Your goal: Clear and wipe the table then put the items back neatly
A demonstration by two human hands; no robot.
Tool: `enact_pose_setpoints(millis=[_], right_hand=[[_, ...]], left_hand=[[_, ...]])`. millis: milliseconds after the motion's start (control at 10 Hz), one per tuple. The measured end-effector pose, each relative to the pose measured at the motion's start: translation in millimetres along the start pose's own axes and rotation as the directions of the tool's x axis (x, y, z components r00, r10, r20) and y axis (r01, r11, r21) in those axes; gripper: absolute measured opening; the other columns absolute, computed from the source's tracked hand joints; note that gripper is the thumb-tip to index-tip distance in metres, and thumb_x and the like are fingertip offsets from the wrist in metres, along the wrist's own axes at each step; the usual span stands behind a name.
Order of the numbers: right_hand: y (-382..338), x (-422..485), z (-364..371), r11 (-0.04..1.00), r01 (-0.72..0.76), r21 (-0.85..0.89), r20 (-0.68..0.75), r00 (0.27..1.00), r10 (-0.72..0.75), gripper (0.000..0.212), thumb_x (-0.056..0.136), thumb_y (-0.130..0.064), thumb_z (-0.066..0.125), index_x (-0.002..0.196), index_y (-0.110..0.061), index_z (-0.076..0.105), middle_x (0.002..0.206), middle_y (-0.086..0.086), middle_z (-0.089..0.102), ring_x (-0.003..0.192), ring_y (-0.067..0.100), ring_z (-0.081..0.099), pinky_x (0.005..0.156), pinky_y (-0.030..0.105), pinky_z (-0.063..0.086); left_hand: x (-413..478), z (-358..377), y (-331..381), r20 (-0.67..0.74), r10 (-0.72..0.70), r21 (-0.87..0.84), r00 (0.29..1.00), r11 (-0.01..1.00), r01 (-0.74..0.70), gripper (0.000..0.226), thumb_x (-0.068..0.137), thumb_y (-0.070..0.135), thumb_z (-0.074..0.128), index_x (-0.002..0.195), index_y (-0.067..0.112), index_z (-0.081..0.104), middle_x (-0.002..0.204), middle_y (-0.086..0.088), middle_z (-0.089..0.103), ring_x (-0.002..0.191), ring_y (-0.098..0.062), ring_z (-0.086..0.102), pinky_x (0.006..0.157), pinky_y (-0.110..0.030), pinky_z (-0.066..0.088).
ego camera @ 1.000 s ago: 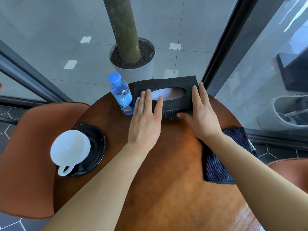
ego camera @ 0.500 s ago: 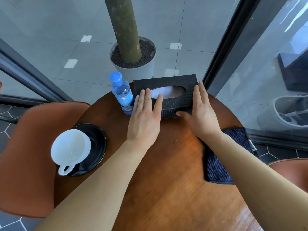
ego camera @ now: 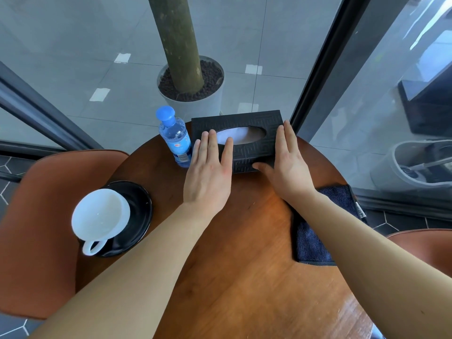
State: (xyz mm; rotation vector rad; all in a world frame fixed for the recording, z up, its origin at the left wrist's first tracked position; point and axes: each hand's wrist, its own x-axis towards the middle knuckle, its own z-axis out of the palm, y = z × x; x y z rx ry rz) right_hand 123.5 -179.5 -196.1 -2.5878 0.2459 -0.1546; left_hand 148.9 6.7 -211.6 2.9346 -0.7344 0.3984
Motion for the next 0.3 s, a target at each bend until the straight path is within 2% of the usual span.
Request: enact_pose_setpoints(millis=[100,200,300], right_hand=[[0,0,-1,1.000,0.001,0.009,0.024,1.000,-0.002,0.101,0.089,-0.038,0.073,0.159,-0.005,0.008,0.169,0.011,-0.001,0.155,0.030,0.012,0.119,0.042,0.032],[2,-7,-6,0.998,0.021,0.053,0.031,0.999,-0.023,0.096,0.091,-0.039,0.070,0.160,-0.012,0.008,0.169,0.011,-0.003,0.154,0.033,0.011,0.120,0.048,0.031],[4,-21,-8,0.998,0.035,0.045,-0.043,0.999,-0.033,0.091,0.093,-0.040,0.067,0.160,-0.014,0.012,0.168,0.012,0.002,0.154,0.032,0.011,0.121,0.047,0.028]], left_hand=[[-6,-10,5,0.011,-0.004,-0.043,1.000,0.999,0.004,0.065,0.099,0.019,0.055,0.156,0.004,0.029,0.161,-0.033,0.025,0.153,-0.046,0.020,0.126,-0.055,0.017],[-40,-18,7,-0.006,0.057,-0.085,0.998,0.995,-0.058,0.062,0.099,0.027,0.050,0.155,0.007,0.032,0.163,-0.026,0.025,0.155,-0.042,0.017,0.126,-0.054,0.018],[-67,-21,7,0.005,0.044,-0.108,0.999,0.993,-0.043,0.060,0.100,0.029,0.050,0.154,0.009,0.035,0.162,-0.025,0.030,0.153,-0.041,0.022,0.125,-0.054,0.022]])
